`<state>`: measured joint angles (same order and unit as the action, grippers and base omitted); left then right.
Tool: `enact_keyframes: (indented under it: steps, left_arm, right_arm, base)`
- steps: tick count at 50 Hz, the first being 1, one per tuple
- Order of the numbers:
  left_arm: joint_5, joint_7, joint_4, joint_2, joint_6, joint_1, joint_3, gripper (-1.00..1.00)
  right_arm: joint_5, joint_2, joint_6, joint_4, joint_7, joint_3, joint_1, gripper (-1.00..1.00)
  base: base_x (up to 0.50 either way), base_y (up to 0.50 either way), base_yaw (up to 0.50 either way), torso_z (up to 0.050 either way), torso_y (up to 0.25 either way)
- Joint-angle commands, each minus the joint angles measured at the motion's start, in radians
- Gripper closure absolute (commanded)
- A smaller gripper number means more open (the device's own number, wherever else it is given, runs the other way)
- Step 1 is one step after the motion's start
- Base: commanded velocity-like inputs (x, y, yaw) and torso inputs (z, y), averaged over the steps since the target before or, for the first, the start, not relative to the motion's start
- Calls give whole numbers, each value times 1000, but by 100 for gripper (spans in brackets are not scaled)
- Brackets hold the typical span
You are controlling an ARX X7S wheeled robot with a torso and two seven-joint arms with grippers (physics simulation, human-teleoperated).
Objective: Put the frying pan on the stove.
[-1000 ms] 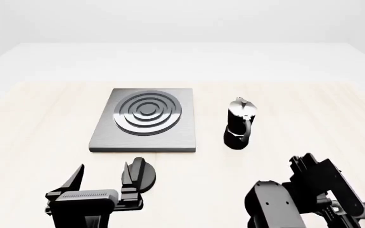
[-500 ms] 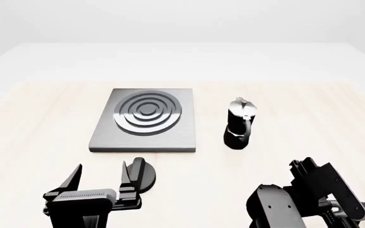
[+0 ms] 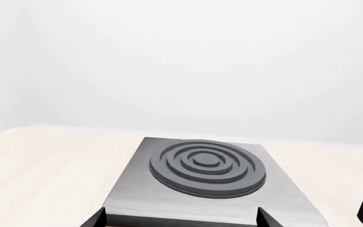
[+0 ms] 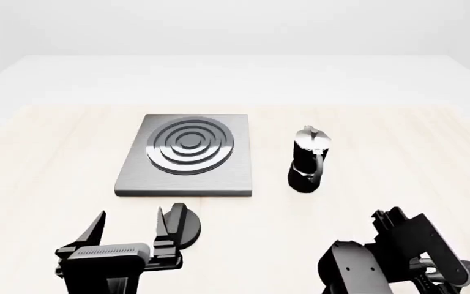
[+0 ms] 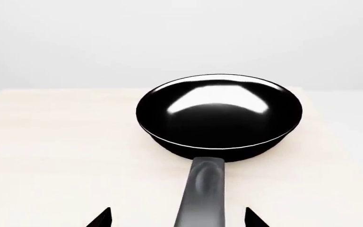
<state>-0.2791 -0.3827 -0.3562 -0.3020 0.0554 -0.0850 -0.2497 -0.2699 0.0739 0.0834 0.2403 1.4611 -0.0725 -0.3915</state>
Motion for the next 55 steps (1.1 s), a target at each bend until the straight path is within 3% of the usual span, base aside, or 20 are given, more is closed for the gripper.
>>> enact_keyframes:
  steps: [1,55]
  left_arm:
    - [-2,-4,-2,-3,-2,-2,-3,-100]
    - [-10,-20,3,-15,-6,4,-19,-100]
  right_arm:
    - [-6,1,-15,25,-7,-1,0,-100]
    - [-69,-3,-141,178,-40,24,22,-100]
  base:
    - [0,0,0,0,0]
    - [0,0,0,0,0]
